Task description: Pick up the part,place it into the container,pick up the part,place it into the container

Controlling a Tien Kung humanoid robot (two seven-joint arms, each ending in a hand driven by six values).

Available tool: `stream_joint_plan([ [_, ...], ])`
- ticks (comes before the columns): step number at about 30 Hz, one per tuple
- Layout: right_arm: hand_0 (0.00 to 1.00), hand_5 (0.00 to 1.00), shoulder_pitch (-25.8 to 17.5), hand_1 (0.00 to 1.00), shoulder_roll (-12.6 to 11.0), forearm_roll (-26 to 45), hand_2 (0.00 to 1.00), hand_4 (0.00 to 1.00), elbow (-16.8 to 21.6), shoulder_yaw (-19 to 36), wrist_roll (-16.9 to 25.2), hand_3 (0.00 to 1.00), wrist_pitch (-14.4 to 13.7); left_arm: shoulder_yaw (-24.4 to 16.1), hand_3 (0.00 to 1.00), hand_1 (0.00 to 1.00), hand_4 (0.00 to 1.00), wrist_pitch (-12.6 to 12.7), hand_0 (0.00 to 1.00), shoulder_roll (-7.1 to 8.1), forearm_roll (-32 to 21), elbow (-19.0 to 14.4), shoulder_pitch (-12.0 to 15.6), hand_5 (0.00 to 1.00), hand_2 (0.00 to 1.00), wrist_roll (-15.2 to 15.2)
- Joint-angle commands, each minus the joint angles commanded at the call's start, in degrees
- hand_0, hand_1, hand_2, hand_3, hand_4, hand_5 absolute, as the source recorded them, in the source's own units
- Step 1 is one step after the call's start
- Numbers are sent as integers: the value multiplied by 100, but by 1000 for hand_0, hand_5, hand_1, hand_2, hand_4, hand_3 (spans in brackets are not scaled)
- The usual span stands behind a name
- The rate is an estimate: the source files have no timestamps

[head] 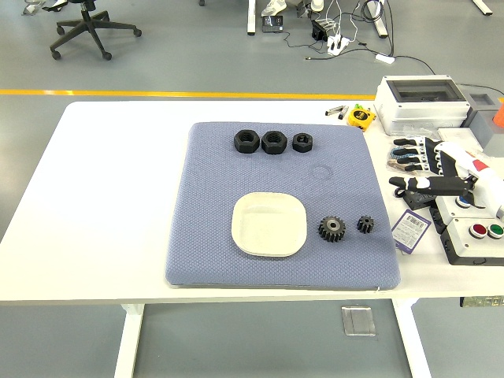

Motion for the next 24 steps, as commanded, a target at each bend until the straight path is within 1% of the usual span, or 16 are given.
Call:
stream_joint_plan([
  [3, 791, 273, 75, 766, 4, -261, 785, 998, -15, -80, 27, 826, 34, 15, 716, 969, 689, -1, 982, 2, -21, 0, 1, 727, 943, -5],
  [4, 791, 273, 196, 766, 19, -708, 785, 998, -35, -194, 44, 826, 115, 46, 716, 969, 689, 1, 982, 4, -66, 0, 4, 727, 943, -15],
  [6, 791, 273, 346, 766, 58, -1192, 785, 998, -67, -336, 40, 826, 224, 63, 716, 969, 689, 5, 982, 4, -103, 0, 8, 727, 943, -25],
  [7, 741, 270, 398, 735, 74, -1415, 762, 998, -80, -390, 36, 818, 256, 79, 715, 968, 688, 6, 981, 5, -121, 0, 10, 727, 943, -28],
  [11, 741, 270, 623, 735, 191, -2368, 762, 998, -182, -654, -134, 818, 326, 140, 715, 968, 688, 19, 981, 20, -160, 0, 0, 727, 943, -30],
  [12, 741, 270, 663, 735, 222, -2504, 762, 998, -220, -703, -176, 818, 349, 169, 715, 968, 688, 26, 981, 25, -181, 0, -5, 727, 943, -32],
  [13, 706, 275, 695, 705, 246, -2587, 737, 998, -254, -740, -201, 804, 368, 192, 709, 966, 693, 31, 980, 29, -201, 0, -7, 734, 942, -35],
  [17, 706, 275, 840, 705, 389, -2821, 737, 998, -479, -939, -253, 804, 429, 254, 709, 966, 693, 62, 980, 44, -265, 0, -8, 734, 942, -55],
  [18, 706, 275, 879, 705, 453, -2902, 737, 998, -577, -988, -252, 804, 427, 265, 709, 966, 693, 74, 980, 46, -273, 0, -9, 734, 942, -60],
  [19, 685, 273, 900, 690, 491, -2915, 722, 998, -637, -1017, -250, 779, 425, 275, 705, 963, 691, 78, 980, 47, -280, 0, -9, 732, 937, -62],
  [24, 685, 273, 1046, 690, 766, -3019, 722, 998, -1102, -1243, -286, 779, 421, 299, 705, 963, 691, 113, 980, 68, -239, 0, -33, 732, 937, -43],
])
